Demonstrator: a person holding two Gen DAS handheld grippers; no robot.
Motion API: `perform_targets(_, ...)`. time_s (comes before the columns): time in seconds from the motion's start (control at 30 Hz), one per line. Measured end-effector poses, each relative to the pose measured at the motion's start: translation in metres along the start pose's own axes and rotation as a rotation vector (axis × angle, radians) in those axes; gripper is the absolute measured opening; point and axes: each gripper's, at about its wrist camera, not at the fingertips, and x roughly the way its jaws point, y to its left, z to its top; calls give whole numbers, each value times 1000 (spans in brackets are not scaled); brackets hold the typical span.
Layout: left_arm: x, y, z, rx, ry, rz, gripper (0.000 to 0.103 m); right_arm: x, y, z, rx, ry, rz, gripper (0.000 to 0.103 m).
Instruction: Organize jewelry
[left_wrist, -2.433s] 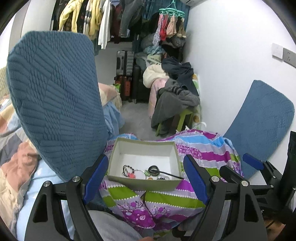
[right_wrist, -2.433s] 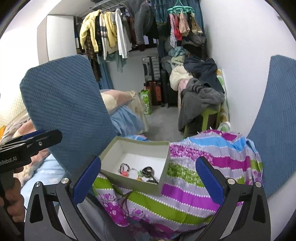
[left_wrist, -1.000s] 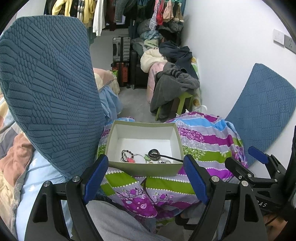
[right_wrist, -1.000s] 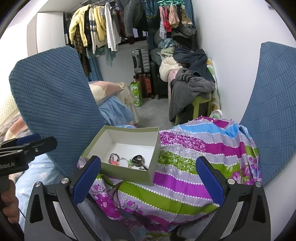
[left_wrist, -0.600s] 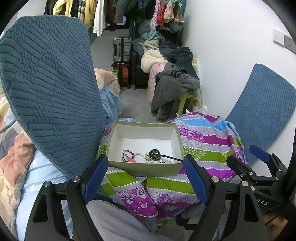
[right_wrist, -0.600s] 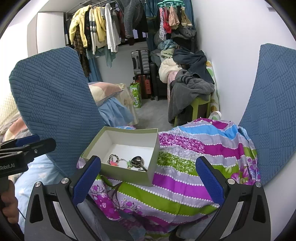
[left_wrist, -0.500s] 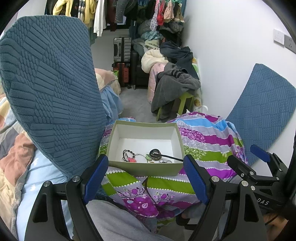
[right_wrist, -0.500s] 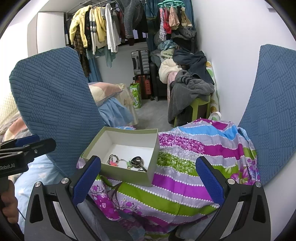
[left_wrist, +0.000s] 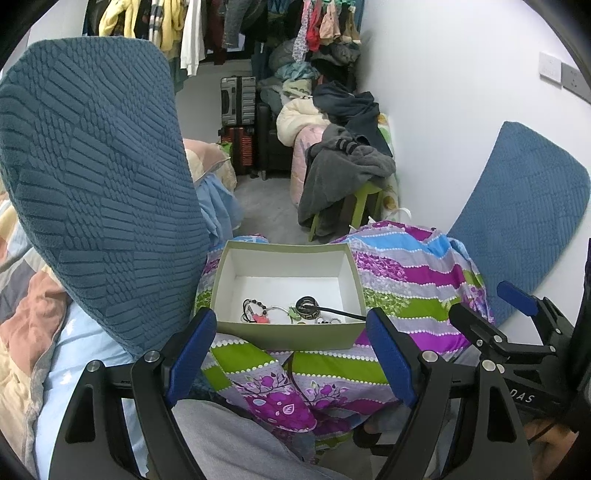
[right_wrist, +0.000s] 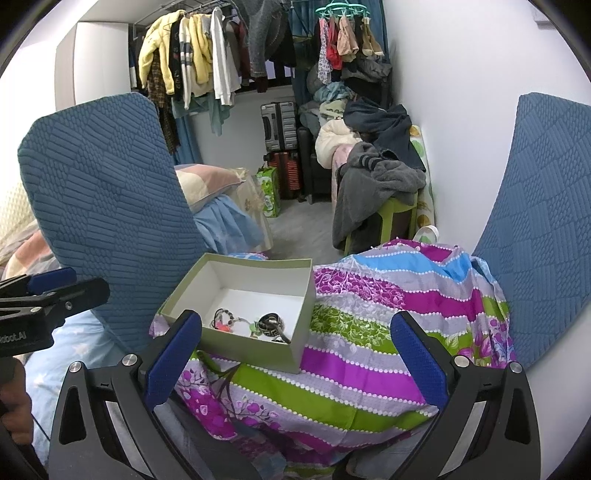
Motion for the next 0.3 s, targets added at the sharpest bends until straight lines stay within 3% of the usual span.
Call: perform_targets(0.3, -1, 1, 1, 0, -3, 3, 83, 3, -1, 0, -11, 6, -4, 103)
